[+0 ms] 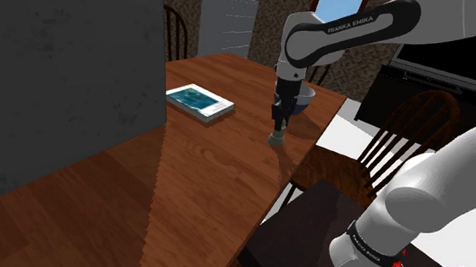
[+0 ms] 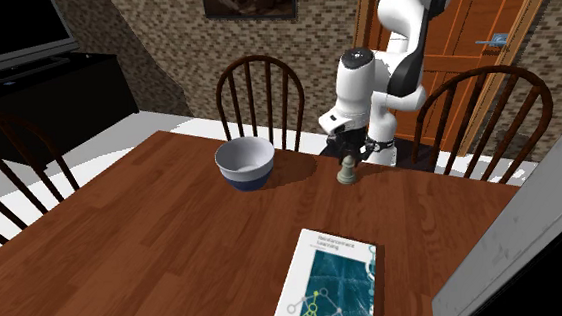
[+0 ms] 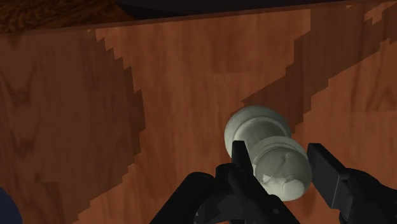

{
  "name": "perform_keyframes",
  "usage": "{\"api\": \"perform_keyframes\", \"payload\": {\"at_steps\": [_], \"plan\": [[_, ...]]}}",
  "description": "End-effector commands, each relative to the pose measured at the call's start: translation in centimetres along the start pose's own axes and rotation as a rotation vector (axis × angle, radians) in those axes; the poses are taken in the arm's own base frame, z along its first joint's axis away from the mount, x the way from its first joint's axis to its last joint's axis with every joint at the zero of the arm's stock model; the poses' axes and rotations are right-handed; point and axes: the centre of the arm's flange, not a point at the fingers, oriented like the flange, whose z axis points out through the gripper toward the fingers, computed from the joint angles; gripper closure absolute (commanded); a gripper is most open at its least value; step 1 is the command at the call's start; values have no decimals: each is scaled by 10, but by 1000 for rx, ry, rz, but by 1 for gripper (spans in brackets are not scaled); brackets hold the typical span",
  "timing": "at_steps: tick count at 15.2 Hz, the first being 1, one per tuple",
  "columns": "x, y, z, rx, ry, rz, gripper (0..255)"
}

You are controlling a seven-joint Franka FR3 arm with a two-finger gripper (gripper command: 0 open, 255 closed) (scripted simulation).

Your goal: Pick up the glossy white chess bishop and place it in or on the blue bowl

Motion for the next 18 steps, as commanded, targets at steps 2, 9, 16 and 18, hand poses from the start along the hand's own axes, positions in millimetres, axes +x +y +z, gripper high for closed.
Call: {"api": "perform_keyframes", "payload": {"at_steps": [2,9,16,18], "plan": [[-2,-1,-14,0,0,0,255],[-8,-1,-51,0,0,0,255],[-15,-2,-87,0,0,0,255],[-16,-3,-97,0,0,0,255]]}}
